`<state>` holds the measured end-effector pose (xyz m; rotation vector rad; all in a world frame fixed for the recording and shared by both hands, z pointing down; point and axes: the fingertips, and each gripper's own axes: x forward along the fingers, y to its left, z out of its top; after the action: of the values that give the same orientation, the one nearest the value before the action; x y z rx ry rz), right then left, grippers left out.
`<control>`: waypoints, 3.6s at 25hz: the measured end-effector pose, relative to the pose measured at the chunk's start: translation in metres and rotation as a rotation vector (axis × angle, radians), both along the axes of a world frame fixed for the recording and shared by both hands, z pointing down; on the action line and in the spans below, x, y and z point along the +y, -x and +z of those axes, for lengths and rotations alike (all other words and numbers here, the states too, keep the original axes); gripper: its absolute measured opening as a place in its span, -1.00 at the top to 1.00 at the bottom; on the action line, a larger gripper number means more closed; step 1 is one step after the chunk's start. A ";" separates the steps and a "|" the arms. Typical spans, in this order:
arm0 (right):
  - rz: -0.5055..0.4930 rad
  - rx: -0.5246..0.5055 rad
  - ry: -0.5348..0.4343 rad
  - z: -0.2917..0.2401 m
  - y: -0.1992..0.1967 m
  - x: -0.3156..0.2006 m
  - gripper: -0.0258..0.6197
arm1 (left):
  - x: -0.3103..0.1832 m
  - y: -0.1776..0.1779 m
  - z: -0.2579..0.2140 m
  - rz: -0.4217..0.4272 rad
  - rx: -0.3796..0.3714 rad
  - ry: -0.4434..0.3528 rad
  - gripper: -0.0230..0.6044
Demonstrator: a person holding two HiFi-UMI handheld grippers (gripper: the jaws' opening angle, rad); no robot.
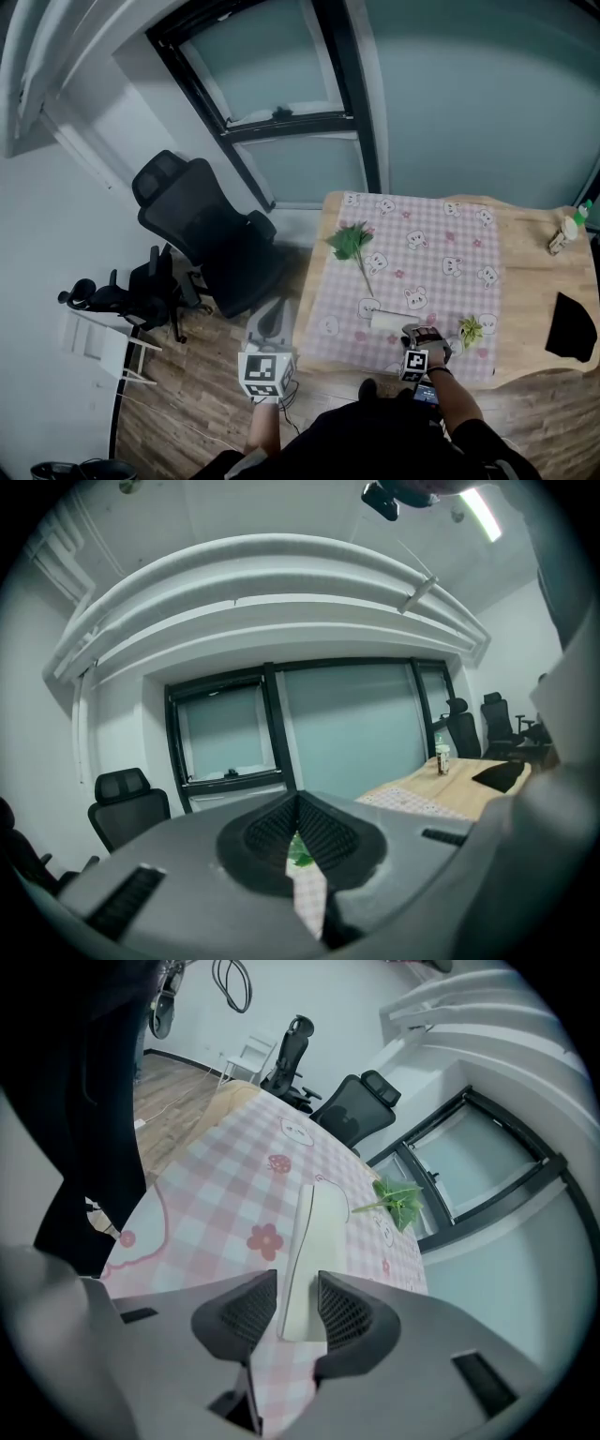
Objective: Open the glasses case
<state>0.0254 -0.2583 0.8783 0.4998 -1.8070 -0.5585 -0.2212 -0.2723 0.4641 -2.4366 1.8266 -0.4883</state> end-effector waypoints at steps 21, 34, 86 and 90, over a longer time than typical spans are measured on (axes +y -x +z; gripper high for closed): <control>0.224 -0.392 0.277 -0.042 -0.032 -0.091 0.85 | 0.015 -0.016 0.010 0.056 -0.055 0.066 0.93; 0.331 -0.502 0.454 -0.015 -0.050 -0.124 0.83 | 0.033 -0.012 0.024 0.070 -0.081 0.112 0.93; 0.737 -1.214 -0.415 -0.374 -0.163 0.021 0.87 | -0.014 -0.120 0.009 0.262 0.153 -0.041 0.93; 0.754 -1.200 -0.402 -0.368 -0.165 0.023 0.87 | -0.013 -0.124 0.009 0.271 0.149 -0.044 0.93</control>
<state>0.1900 -0.2358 0.5102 2.0022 -2.3237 -0.0236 -0.0968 -0.2851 0.4731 -2.6968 1.4986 -0.2510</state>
